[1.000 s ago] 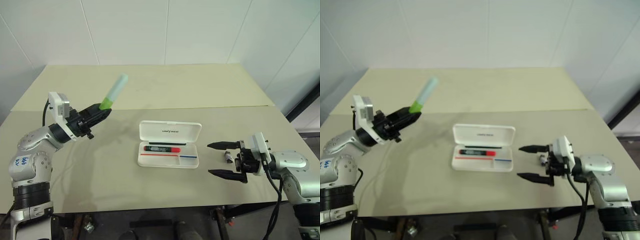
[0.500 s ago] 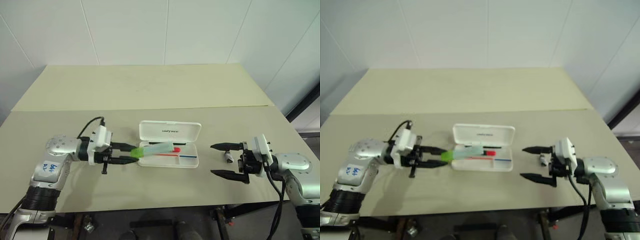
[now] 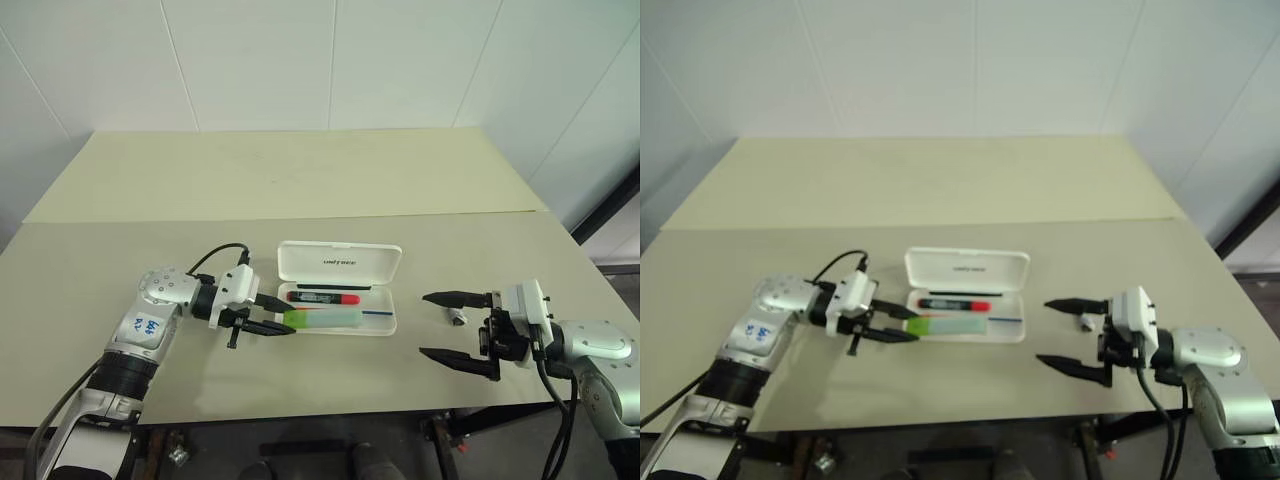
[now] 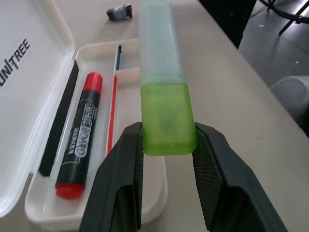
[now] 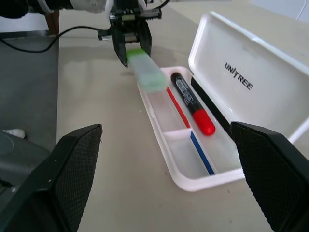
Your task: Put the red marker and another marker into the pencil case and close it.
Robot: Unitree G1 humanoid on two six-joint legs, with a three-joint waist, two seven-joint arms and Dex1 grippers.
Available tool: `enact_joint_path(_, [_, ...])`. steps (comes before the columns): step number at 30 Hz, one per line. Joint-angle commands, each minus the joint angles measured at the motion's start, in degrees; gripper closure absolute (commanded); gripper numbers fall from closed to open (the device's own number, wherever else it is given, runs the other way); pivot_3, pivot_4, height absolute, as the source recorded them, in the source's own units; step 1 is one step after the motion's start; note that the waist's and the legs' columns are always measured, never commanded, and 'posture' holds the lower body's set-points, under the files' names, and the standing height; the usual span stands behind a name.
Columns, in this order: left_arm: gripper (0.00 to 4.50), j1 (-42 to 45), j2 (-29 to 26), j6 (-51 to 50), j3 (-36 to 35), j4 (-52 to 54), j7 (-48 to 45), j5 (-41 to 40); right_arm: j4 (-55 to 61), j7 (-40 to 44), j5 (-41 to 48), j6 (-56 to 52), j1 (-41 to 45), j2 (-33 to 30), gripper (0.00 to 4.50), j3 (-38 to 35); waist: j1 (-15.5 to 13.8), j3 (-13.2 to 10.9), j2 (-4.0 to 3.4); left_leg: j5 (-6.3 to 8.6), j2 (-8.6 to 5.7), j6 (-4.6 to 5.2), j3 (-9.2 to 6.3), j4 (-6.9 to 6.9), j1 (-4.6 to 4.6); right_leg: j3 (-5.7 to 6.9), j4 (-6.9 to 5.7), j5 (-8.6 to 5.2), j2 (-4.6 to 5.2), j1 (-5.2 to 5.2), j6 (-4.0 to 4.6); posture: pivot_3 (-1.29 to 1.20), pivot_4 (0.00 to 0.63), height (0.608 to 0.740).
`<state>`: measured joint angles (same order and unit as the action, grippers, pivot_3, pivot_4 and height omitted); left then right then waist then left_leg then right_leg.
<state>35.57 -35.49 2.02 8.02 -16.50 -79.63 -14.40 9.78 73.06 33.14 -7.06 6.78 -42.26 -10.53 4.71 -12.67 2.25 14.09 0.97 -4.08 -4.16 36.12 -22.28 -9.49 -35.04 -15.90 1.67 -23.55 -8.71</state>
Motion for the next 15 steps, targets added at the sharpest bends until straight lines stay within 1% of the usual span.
enact_joint_path(1, [3.41, 2.4, 0.3, 3.4, 0.2, -3.3, 1.5, 2.6, 3.3, -1.4, 1.7, -0.6, -1.9, -0.4, 0.00, -2.6, 0.0, 0.0, 0.00, 0.00, 0.00, 0.00, 0.00, 0.01, 0.00, -0.02, 0.02, -0.03, 0.00, 0.01, 0.06, 0.00, 0.150, 0.740])
enact_joint_path(6, [3.41, 5.8, 1.9, 8.1, 0.2, -10.7, 2.7, 4.9, 5.2, -2.6, 2.2, -1.4, -3.4, -0.3, 0.00, -2.8, -0.1, 0.0, 0.00, 0.00, -0.01, 0.01, 0.00, 0.01, 0.00, -0.02, 0.01, -0.02, 0.00, 0.00, 0.04, 0.00, 0.150, 0.740])
enact_joint_path(12, [3.41, 7.4, 3.1, 11.6, 0.5, -15.2, 1.2, 5.9, 6.0, -3.1, 2.7, -2.1, -3.8, -0.6, 0.00, -2.8, 0.0, 0.0, 0.00, 0.00, 0.00, 0.01, 0.00, -0.04, 0.00, -0.02, 0.01, 0.06, -0.01, -0.02, -0.12, 0.00, 0.150, 0.740])
enact_joint_path(15, [3.41, 7.4, 3.8, 12.3, 1.0, -15.7, 0.2, 5.6, 6.0, -3.2, 2.7, -2.3, -3.4, -0.6, 0.00, -2.5, -0.1, 0.0, 0.00, 0.00, -0.01, 0.01, 0.00, -0.03, -0.01, -0.02, 0.01, 0.09, 0.00, -0.01, -0.19, 0.00, 0.150, 0.740])
